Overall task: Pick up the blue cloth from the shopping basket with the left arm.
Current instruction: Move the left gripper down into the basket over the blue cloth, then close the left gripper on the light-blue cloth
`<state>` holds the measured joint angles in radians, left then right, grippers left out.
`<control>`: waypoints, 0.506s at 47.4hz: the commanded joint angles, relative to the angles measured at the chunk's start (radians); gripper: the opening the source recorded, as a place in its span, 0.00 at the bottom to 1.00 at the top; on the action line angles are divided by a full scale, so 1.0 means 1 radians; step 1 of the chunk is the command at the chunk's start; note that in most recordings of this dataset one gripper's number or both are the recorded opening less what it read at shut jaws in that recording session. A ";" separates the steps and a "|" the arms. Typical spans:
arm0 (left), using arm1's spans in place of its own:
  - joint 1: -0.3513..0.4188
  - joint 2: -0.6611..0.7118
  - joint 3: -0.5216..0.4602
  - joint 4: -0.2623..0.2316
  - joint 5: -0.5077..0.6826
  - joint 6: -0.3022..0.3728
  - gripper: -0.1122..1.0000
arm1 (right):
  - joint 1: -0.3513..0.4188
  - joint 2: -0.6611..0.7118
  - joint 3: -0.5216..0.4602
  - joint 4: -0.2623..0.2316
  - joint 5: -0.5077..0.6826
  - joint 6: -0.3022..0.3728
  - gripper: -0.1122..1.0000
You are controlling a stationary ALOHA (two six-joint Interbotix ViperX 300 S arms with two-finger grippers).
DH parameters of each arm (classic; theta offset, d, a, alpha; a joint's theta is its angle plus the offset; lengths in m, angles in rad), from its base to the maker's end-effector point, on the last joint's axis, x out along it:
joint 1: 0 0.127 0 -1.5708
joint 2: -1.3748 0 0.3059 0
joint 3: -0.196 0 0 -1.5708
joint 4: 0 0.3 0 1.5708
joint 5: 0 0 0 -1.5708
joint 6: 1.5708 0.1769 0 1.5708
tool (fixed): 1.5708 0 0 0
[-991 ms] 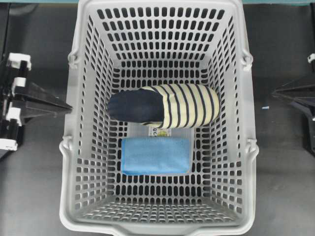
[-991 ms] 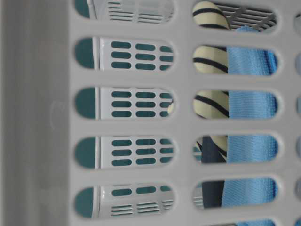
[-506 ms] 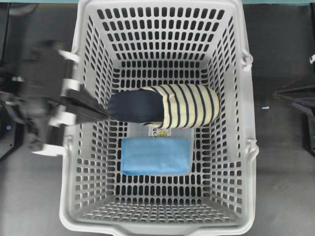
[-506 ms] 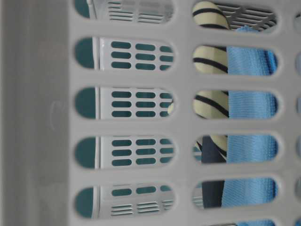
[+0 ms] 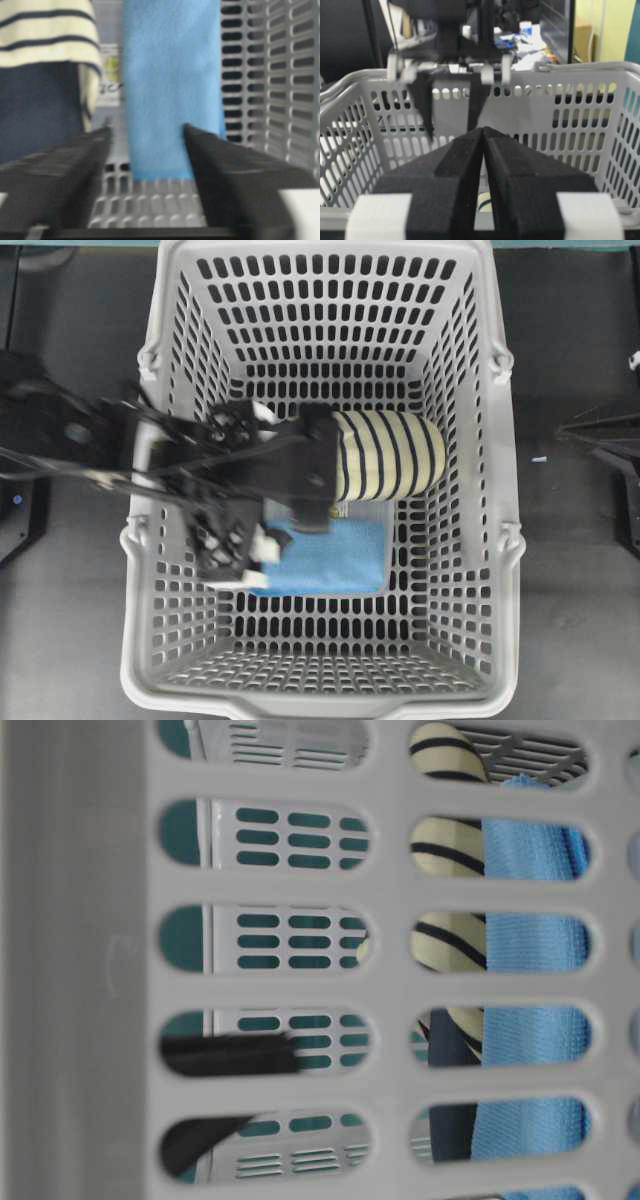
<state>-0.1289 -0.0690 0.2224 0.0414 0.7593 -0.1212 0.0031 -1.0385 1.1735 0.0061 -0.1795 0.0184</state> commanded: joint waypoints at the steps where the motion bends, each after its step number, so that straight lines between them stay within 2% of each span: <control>1: -0.017 0.037 -0.049 0.003 -0.003 0.002 0.78 | 0.000 0.006 -0.015 0.003 -0.005 0.002 0.11; 3: -0.025 0.054 -0.060 0.005 -0.005 0.006 0.86 | 0.000 0.006 -0.014 0.003 -0.006 0.002 0.11; 6: -0.034 0.084 -0.066 0.003 -0.009 0.014 0.92 | 0.002 0.006 -0.014 0.003 -0.005 0.005 0.11; 24: -0.038 0.212 -0.037 0.003 -0.072 0.005 0.91 | 0.000 0.006 0.002 0.003 -0.005 0.048 0.11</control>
<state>-0.1657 0.1273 0.1825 0.0414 0.6964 -0.1166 0.0031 -1.0385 1.1827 0.0061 -0.1795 0.0629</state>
